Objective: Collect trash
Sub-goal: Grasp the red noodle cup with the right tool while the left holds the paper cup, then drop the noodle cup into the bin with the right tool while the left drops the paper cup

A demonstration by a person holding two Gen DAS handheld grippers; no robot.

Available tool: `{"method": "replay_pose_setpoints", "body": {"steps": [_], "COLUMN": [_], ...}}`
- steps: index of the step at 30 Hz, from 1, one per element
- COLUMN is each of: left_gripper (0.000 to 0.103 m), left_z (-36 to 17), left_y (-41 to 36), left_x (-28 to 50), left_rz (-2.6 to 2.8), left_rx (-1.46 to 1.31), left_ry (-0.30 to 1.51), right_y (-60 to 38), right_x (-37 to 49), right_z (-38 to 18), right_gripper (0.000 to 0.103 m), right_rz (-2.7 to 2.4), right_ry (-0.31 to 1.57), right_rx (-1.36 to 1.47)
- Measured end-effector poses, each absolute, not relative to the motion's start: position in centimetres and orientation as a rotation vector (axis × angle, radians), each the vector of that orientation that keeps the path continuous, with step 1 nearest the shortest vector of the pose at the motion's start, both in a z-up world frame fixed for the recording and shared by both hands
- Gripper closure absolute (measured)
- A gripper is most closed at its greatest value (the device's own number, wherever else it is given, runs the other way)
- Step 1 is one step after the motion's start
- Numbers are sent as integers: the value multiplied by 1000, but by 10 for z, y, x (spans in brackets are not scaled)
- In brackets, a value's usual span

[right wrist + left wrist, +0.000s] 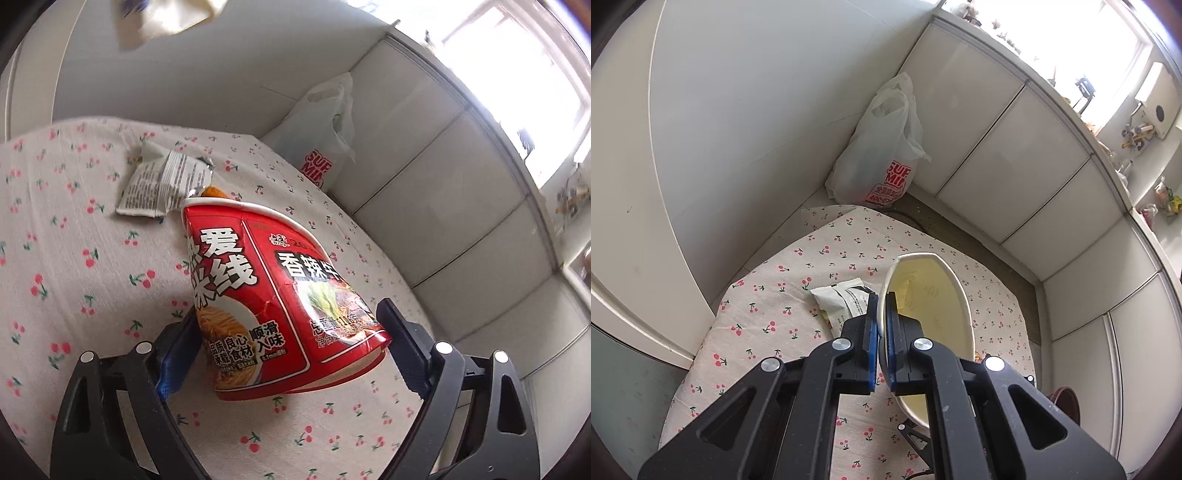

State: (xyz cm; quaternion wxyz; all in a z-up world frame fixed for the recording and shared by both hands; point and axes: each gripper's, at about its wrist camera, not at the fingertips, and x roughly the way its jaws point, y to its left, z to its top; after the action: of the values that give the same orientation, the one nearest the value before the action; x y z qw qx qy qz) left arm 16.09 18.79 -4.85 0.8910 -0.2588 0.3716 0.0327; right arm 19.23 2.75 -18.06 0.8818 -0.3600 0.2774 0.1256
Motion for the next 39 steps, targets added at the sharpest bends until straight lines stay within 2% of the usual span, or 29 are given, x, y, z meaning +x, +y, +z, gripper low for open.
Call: {"method": "replay_pose_setpoints", "body": {"steps": [8,15,39], "left_gripper": [99,99,99], "left_z": [-45,-40,-8], "left_y": [183,175,102], "left_x": [156,152,132], "left_rz": [64,46,-67], "left_rx": [-534,-531,-511], "left_ry": [763,755,678], "right_y": [-5,-29,-114], "right_x": [208,212,162], "right_z": [-156,-130,-43], "right_gripper": [17,17,16], "right_rz": [292,286,199], "right_ry": [691,697,552], "right_rx": [-419,-223,27]}}
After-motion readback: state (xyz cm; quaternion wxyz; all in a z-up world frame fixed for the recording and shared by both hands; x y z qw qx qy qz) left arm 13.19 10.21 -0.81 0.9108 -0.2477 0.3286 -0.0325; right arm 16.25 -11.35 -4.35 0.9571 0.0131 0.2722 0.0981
